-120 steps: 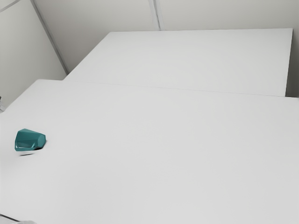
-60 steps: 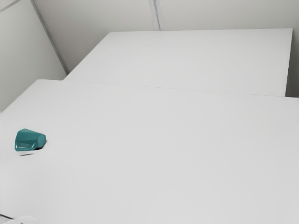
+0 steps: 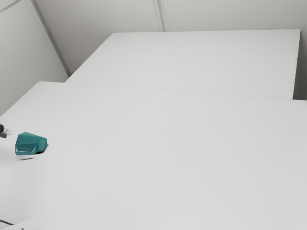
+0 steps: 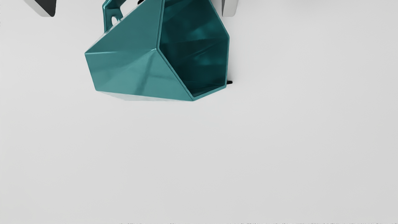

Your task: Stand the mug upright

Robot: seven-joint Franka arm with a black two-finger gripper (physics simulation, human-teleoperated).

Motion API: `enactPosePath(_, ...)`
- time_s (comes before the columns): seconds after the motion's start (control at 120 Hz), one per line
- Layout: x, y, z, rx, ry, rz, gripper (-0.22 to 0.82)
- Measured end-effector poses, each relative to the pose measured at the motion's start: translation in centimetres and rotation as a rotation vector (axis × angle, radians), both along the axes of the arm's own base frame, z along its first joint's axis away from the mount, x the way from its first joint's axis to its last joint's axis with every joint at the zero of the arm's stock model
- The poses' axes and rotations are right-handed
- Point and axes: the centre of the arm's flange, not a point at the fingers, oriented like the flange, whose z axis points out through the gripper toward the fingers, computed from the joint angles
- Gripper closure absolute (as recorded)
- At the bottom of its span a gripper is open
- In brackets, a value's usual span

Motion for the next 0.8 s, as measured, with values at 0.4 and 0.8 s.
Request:
enactPosePath(0.4,0.2,-0.8,-3.7,-0.070,-0.039,-0.066,0.03)
enactPosePath(0.8,2.0,-2.3,-5.4,-0.092,-0.065,-0.131,0.03)
